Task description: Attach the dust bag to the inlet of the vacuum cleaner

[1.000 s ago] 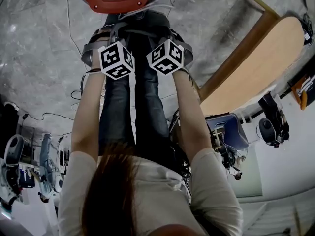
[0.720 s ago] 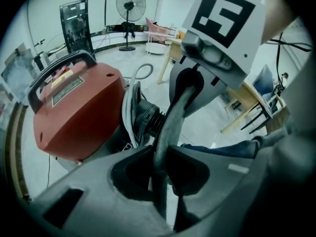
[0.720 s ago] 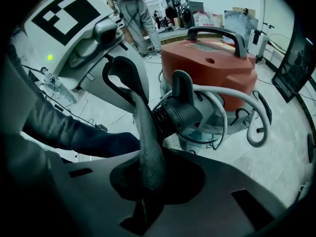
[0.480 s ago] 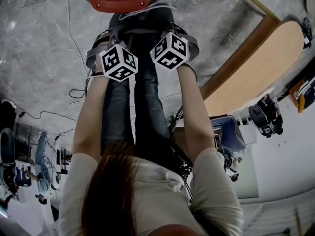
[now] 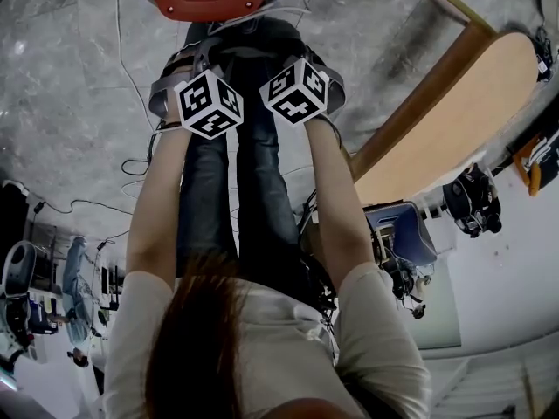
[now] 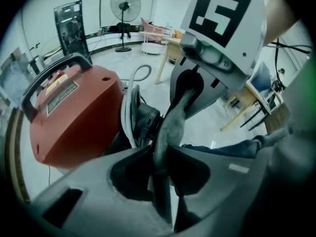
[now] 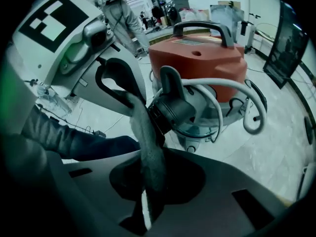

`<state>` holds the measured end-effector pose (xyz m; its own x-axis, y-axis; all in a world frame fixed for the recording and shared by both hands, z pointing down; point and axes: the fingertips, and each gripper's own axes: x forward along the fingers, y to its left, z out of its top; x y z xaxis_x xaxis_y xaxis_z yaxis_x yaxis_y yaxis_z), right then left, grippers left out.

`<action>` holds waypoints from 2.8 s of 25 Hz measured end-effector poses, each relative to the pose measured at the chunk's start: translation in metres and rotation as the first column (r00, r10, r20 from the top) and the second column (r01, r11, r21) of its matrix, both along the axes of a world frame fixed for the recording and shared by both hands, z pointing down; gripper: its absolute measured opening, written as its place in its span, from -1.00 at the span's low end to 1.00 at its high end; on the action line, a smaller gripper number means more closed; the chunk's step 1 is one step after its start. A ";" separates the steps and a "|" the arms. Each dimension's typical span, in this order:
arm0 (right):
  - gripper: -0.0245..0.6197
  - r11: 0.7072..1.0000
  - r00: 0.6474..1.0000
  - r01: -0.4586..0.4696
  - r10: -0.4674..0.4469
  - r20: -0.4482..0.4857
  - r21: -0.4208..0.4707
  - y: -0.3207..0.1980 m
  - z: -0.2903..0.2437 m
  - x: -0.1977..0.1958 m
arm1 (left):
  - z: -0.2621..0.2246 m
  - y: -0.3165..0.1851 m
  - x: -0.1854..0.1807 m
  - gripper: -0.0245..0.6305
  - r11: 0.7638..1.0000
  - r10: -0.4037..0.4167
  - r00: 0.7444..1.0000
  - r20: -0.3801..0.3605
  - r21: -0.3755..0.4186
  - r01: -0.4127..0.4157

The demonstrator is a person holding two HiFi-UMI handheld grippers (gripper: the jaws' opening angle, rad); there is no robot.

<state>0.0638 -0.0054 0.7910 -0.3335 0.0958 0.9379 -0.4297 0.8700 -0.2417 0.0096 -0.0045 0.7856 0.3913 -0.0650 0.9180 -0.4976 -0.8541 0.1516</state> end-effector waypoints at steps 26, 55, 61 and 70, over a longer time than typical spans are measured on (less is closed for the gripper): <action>-0.84 0.980 0.984 0.180 -0.179 -0.026 0.081 -0.017 0.000 0.002 | -0.004 0.008 0.007 -0.75 0.993 -0.114 0.992 -0.057 -0.009 0.114; -0.77 0.999 0.998 0.039 -0.040 0.045 0.035 -0.002 -0.001 -0.001 | 0.003 0.000 0.001 -0.70 0.999 -0.042 0.999 -0.003 -0.012 0.042; -0.77 0.999 0.999 0.017 -0.015 0.048 -0.028 0.000 -0.001 0.004 | 0.002 0.004 0.004 -0.68 0.987 -0.130 0.989 -0.069 -0.109 0.122; -0.45 0.999 0.998 0.044 -0.044 0.054 0.004 -0.005 -0.006 0.003 | 0.000 0.006 0.002 -0.54 0.975 -0.155 0.984 -0.090 -0.177 0.137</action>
